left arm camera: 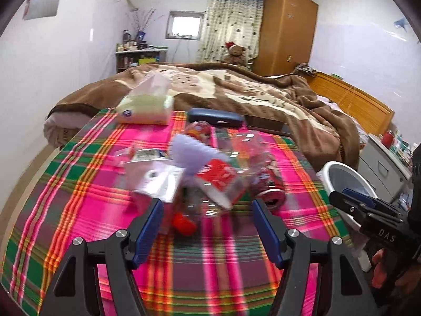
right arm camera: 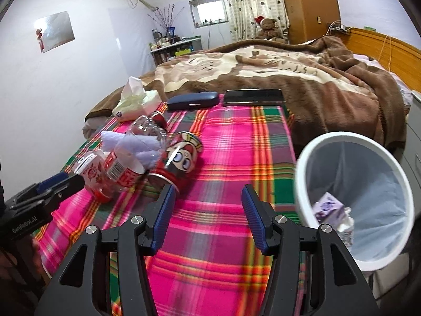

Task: Collect trash

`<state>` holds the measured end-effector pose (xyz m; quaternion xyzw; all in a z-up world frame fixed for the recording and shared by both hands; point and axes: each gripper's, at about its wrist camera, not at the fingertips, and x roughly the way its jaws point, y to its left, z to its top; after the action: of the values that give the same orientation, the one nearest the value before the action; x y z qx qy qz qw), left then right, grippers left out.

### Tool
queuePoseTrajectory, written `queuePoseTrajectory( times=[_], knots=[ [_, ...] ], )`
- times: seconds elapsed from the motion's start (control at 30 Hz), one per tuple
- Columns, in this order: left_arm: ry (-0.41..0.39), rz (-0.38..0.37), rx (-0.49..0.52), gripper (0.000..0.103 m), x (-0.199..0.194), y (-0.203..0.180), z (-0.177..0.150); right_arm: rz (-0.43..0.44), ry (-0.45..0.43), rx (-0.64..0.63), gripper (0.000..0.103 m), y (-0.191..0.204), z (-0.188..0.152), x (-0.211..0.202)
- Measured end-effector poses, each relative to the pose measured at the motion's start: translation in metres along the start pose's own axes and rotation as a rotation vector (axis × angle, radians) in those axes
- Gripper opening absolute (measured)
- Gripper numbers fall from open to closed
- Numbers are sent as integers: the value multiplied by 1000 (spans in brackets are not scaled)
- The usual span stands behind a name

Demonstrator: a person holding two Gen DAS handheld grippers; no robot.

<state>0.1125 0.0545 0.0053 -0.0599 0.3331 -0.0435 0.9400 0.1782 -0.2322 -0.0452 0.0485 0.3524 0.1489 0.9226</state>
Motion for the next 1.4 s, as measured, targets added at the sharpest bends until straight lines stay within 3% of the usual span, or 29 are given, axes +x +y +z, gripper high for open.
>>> queuePoseTrajectory(
  times=[0.3, 0.67, 0.73, 0.8, 1.07, 1.3, 1.4],
  knots=[
    [30, 44, -45, 69, 14, 41, 0, 19, 34, 43, 54, 18, 15, 30],
    [70, 31, -48, 69, 42, 54, 5, 12, 100, 101, 55, 18, 23, 59],
    [76, 28, -44, 69, 48, 54, 6, 14, 106, 104, 66, 19, 24, 62],
    [83, 30, -40, 69, 51, 55, 6, 20, 115, 106, 68, 20, 25, 66],
    [103, 28, -43, 69, 63, 57, 7, 43, 158, 115, 68, 26, 28, 81],
    [109, 27, -62, 69, 67, 62, 8, -20, 167, 34, 68, 36, 28, 87],
    [108, 22, -59, 69, 67, 62, 9, -27, 164, 36, 59, 32, 28, 87]
  ],
)
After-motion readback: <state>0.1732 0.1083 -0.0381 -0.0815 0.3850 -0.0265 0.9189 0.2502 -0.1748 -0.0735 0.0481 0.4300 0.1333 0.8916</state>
